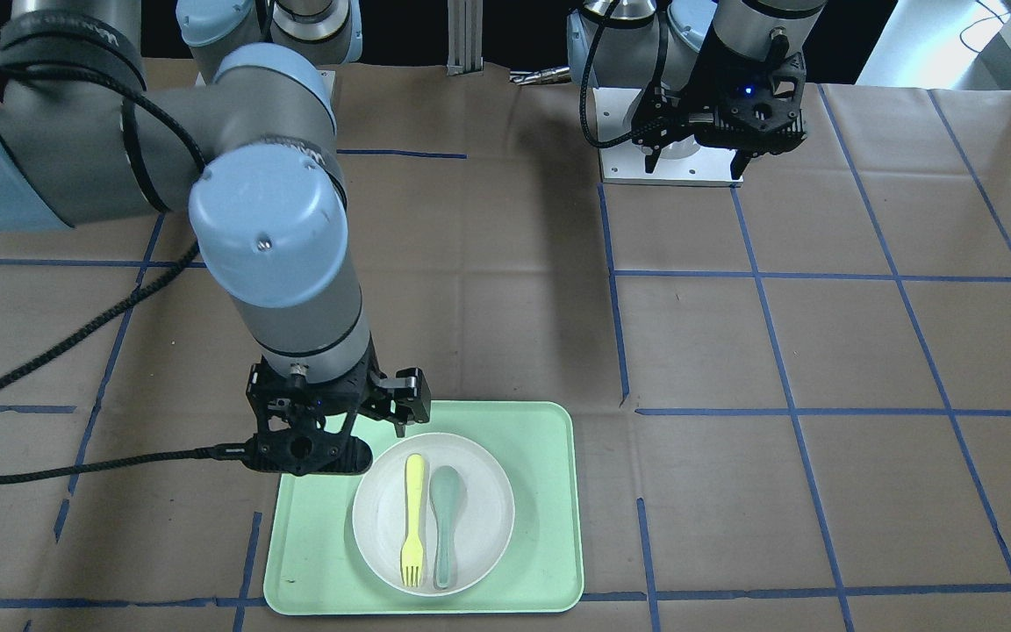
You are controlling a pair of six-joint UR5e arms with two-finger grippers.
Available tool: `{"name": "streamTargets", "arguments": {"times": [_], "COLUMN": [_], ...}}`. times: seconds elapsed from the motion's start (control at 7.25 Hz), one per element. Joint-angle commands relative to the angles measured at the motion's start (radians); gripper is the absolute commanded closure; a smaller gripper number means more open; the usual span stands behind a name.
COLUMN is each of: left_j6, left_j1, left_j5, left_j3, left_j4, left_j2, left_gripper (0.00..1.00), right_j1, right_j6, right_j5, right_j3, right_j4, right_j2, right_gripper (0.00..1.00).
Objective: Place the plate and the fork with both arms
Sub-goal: 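Move the right gripper over the plate above the yellow fork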
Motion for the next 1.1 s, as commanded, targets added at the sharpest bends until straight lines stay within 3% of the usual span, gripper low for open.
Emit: {"name": "streamTargets", "arguments": {"times": [0.0,0.14,0.41,0.97], "left_j6": [0.002,0.002,0.008,0.033], "left_j1": [0.005,0.006,0.017,0.017], "left_j5": [-0.001,-0.002,0.004,0.004], "left_j3": [-0.007,-0.010,-0.017,-0.052], "left_j4": [0.031,0.057,0.083,0.081], "left_j2": [-0.013,-0.028,-0.024,0.003], "left_gripper": [0.01,0.01,0.00,0.00], "right_j1": [0.007,0.009,0.026,0.032], "right_j6": [0.004,0.010,0.041,0.044], "right_j5": [-0.002,0.001,-0.001,-0.004], "right_j3": [-0.013,-0.015,-0.015,-0.015], "right_j4": [-0.082,-0.085,-0.090,-0.148], "right_j2": [0.087,0.107,0.155,0.209], "right_gripper": [0.04,0.26,0.45,0.48]}}
